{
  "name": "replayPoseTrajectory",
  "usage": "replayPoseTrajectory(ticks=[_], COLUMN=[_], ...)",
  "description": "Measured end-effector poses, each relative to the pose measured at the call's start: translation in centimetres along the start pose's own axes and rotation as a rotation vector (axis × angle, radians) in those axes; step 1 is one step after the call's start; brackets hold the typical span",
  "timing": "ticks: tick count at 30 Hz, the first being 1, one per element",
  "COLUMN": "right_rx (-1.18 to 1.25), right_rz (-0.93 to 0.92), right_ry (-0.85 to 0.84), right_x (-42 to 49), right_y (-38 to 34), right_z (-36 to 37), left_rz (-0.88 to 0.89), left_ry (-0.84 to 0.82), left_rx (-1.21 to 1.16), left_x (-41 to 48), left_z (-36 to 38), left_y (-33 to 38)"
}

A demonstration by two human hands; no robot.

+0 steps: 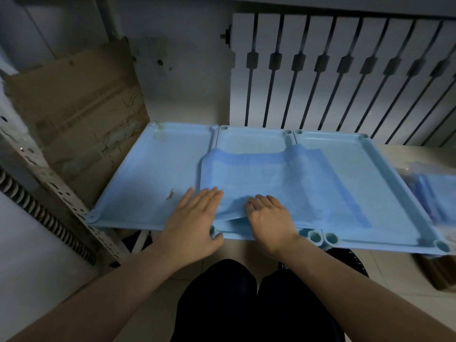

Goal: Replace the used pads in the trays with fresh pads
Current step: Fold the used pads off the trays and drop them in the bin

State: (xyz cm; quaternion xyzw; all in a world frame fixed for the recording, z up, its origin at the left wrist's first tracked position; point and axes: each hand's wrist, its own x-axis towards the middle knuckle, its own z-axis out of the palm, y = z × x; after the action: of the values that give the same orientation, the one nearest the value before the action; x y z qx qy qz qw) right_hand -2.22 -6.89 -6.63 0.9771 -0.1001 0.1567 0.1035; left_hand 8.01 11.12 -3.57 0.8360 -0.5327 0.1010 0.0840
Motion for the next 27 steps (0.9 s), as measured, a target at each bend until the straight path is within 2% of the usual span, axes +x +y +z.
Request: replayPoseTrajectory(ticks=[4, 6, 12, 15, 19, 22, 24, 27], right_rx=[-0.007, -0.025, -0.098, -0.104, -0.12, -0.1, -0.101, 0.105], right_rz=[-0.014, -0.005, 0.105, 0.204, 0.324, 0.396, 0.433, 0.52], right_ry=[0.039, 0.049, -0.056, -0.127, -0.119, -0.161, -0.182, -0.101], right_x=[0.1, 0.0, -2.9, -5.3, -7.8, -9.0, -9.4, -9.7], right_y=[0.2, 1.1, 7.2, 10.7, 14.6, 16.2, 17.0, 17.6], right_z=[-0.4, -0.6, -0.8, -1.6, -2.5, -2.7, -2.8, -3.0], left_rz=[0.129, 0.133, -0.03, -0.091, -0.132, -0.11, -0.107, -0.173], left_ry=[0.143, 0.134, -0.064, -0.079, -0.061, 0.01, -0.003, -0.009], left_rx=[0.004, 0.003, -0.085, -0.097, -0.163, -0.296, -0.381, -0.529], left_x=[2.5, 3.2, 3.6, 3.6, 4.0, 4.4, 4.5, 4.5], left_z=[1.5, 1.5, 1.1, 1.0, 0.8, 1.1, 1.0, 0.8], left_y=[1.2, 0.7, -1.0, -0.8, -0.2, -0.4, -0.7, -1.1])
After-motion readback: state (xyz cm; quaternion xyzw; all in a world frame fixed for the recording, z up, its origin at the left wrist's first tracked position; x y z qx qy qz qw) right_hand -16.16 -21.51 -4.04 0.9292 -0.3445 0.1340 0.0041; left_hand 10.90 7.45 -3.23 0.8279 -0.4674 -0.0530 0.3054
